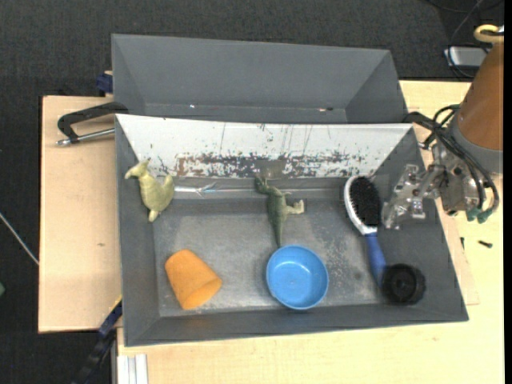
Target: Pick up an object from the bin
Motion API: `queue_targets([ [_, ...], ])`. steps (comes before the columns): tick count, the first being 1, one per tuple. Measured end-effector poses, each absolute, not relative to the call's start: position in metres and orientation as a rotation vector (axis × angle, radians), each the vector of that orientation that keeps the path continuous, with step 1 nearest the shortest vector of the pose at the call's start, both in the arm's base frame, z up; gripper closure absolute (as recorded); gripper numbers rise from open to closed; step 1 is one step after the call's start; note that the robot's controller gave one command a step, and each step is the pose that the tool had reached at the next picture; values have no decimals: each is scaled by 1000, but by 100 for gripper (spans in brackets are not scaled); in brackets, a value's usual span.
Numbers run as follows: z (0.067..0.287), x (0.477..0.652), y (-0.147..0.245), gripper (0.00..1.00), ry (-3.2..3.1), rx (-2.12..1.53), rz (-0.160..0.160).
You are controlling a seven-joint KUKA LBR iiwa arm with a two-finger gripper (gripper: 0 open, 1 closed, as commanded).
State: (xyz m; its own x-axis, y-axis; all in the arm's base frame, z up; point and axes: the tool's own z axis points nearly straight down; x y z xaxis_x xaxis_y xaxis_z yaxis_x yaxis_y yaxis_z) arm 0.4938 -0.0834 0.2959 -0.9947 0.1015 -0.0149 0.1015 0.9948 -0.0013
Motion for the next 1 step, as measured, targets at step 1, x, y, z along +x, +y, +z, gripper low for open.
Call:
queue_targets([
  [1,157,521,-63,100,3135,285,4],
])
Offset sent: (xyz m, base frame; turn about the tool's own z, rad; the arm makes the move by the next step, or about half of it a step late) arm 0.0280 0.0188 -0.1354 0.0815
